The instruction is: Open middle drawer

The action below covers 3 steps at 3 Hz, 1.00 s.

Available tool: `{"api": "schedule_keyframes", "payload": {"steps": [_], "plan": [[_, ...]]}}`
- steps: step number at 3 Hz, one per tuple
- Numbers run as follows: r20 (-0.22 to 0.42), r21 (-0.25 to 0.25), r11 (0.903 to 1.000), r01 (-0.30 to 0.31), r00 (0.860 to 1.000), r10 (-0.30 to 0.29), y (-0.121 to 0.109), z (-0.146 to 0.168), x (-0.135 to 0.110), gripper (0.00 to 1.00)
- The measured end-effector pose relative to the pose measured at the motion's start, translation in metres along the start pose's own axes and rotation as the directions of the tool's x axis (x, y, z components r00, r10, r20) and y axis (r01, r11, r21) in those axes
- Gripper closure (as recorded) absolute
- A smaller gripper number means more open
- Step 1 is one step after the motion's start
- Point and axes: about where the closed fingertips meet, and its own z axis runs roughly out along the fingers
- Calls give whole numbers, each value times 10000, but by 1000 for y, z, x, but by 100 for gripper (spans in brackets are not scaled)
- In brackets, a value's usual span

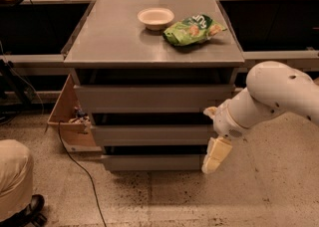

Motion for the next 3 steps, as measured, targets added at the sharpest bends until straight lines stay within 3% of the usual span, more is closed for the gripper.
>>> {"api": "schedule_keyframes", "payload": {"steps": [1,3], "plan": [[233,51,9997,-222,9995,221,-11,20,3,0],[411,647,9951,-743,9966,717,-53,94,28,0]]}}
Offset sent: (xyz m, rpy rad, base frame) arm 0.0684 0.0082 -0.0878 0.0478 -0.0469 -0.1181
